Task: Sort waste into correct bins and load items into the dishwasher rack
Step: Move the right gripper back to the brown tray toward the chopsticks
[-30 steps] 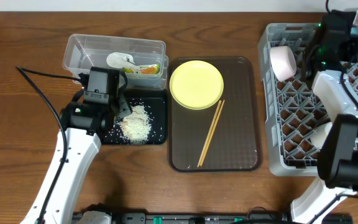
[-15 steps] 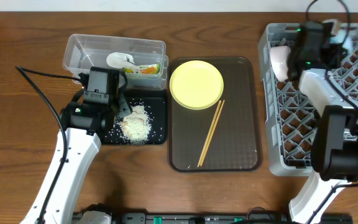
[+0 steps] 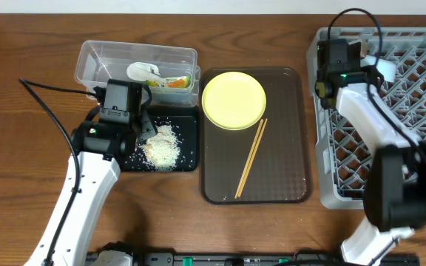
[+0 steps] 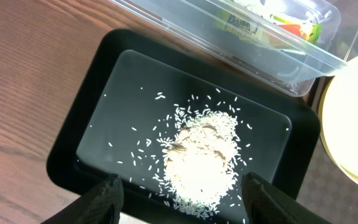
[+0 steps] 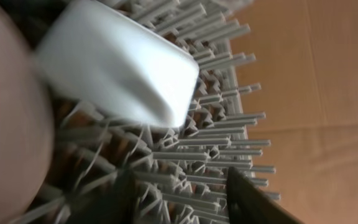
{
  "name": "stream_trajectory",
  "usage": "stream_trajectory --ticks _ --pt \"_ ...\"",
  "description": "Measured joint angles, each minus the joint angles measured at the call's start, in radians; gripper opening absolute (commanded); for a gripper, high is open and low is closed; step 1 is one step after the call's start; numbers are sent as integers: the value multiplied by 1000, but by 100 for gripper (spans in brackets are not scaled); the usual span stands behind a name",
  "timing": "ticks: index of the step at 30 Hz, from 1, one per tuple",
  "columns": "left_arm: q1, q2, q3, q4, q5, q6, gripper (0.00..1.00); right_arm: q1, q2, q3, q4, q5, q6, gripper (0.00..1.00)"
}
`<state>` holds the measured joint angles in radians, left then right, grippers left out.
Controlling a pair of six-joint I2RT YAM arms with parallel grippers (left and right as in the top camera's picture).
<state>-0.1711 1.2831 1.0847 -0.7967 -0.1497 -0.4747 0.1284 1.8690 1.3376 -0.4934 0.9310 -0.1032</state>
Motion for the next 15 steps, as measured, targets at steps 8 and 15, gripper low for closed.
stream_trajectory --ticks 8,15 --pt "0 0 0 0 0 0 64 72 -307 5 -224 -645 171 53" --pt "0 0 0 0 0 0 64 199 -255 -38 -347 -1025 315 51"
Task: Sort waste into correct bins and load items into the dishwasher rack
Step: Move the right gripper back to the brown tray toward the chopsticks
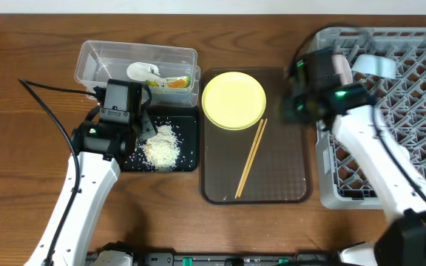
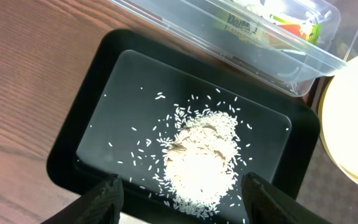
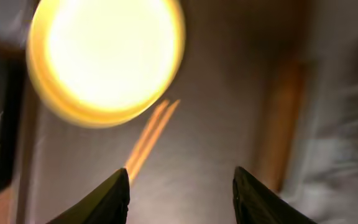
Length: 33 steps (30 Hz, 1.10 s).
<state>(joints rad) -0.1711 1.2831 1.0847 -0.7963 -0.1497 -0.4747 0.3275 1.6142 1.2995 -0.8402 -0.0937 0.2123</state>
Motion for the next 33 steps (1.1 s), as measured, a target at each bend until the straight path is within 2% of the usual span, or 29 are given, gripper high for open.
stream_trajectory --ticks 8,16,33 --pt "0 0 0 0 0 0 64 168 93 -168 105 -1 188 45" --pt "0 0 0 0 0 0 64 300 147 -256 156 151 425 44" --pt "0 0 0 0 0 0 64 324 149 -272 179 225 533 44"
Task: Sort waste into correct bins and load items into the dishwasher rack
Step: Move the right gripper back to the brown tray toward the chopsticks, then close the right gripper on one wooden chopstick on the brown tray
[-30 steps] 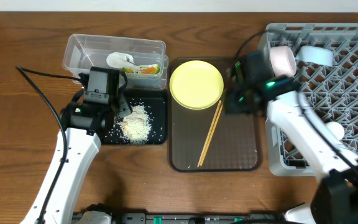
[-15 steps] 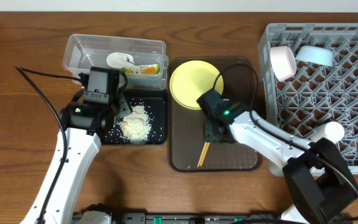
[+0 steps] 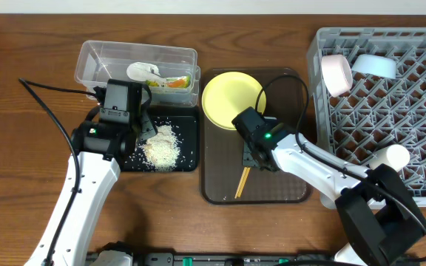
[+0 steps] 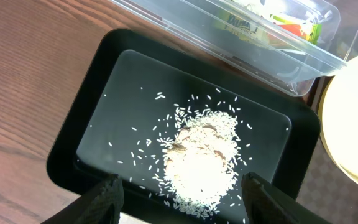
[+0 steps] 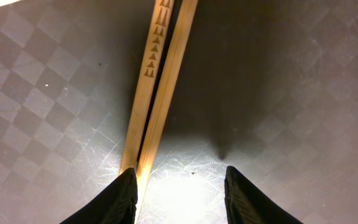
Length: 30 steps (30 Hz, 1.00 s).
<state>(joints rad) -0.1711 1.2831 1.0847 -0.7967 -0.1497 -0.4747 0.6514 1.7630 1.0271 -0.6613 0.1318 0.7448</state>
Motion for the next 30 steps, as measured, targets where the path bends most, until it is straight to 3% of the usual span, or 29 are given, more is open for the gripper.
stream_trajectory --ticks 15,16,20,23,25,30 --pt "0 0 0 0 0 0 64 5 0 -42 53 0 10 47" --pt "0 0 0 0 0 0 64 5 0 -42 54 0 10 45" --pt "0 0 0 0 0 0 64 5 0 -42 48 0 10 19" --pt "0 0 0 -1 0 0 64 4 0 -43 26 -3 12 7" --pt "0 0 0 -1 0 0 64 4 0 -43 11 -2 21 1" --pt "0 0 0 -1 0 0 64 -5 0 -42 -3 8 41 1"
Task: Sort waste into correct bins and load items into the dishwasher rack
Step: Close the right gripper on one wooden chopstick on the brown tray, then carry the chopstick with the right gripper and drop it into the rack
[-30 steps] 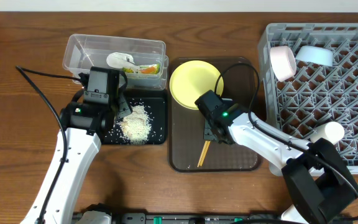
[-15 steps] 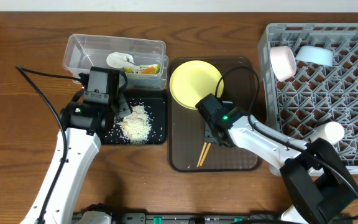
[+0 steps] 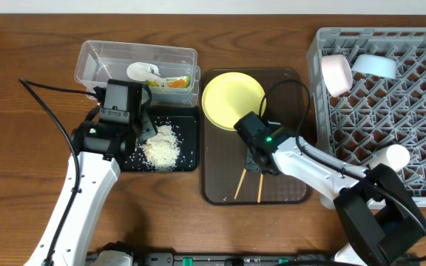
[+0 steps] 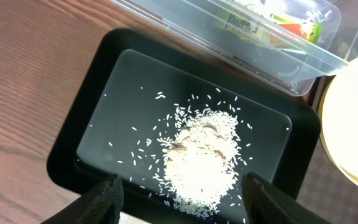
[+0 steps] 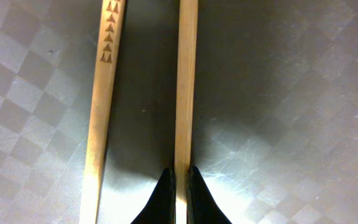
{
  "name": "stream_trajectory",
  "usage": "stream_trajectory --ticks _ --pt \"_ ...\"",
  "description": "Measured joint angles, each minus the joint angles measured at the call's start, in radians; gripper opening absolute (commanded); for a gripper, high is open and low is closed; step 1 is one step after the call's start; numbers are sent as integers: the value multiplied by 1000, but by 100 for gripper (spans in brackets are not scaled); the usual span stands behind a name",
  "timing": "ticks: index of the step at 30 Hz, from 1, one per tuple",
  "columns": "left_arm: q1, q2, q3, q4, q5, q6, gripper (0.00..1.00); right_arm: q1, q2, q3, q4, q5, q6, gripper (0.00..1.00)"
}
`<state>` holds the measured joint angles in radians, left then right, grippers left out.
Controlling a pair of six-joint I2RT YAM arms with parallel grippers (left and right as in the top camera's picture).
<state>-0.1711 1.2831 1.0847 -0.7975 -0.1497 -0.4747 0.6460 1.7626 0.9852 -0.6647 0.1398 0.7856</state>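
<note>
Two wooden chopsticks lie on the brown tray [image 3: 294, 148], in front of the yellow plate [image 3: 233, 100]. My right gripper [image 5: 181, 171] is shut on the right chopstick [image 5: 186, 74], low on the tray. The other chopstick [image 5: 104, 93], the one with printed triangles, lies free to its left. From overhead the right gripper [image 3: 256, 154] hides the upper ends, with the lower ends [image 3: 241, 186] splayed apart. My left gripper [image 4: 182, 205] hangs open over the black tray [image 4: 73, 137] of spilled rice [image 4: 201, 155]. The grey dishwasher rack [image 3: 390, 111] stands at the right.
A clear bin [image 3: 135, 63] behind the black tray holds wrappers and a white spoon. In the rack are a pink cup [image 3: 336, 74], a white bowl [image 3: 373, 65] and a white cup [image 3: 390, 157]. A black cable runs across the table at the far left.
My right gripper was open astride the two chopsticks lying side by side. It is now shut on the right one, and the two sticks are spread apart. The left arm has not moved.
My right gripper was open at the rack's far left corner by the white bowl. Then it was over the brown tray near the plate, then low and open over the paired chopsticks. Now it grips one. My left gripper has stayed open over the rice.
</note>
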Motion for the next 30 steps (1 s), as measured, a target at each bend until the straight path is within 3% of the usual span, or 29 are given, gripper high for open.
stream_trajectory --ticks 5,16,23,27,30 --pt "0 0 0 0 0 0 64 -53 -16 0 -31 8 -35 1" --pt "0 0 0 -2 0 0 64 -388 -309 167 -160 -35 -491 1" --pt "0 0 0 -2 0 0 64 -586 -297 166 -247 -35 -655 1" --pt "0 0 0 -2 0 0 64 -637 -246 158 -225 -37 -705 16" --pt "0 0 0 -2 0 0 64 -642 -222 155 -181 -46 -732 38"
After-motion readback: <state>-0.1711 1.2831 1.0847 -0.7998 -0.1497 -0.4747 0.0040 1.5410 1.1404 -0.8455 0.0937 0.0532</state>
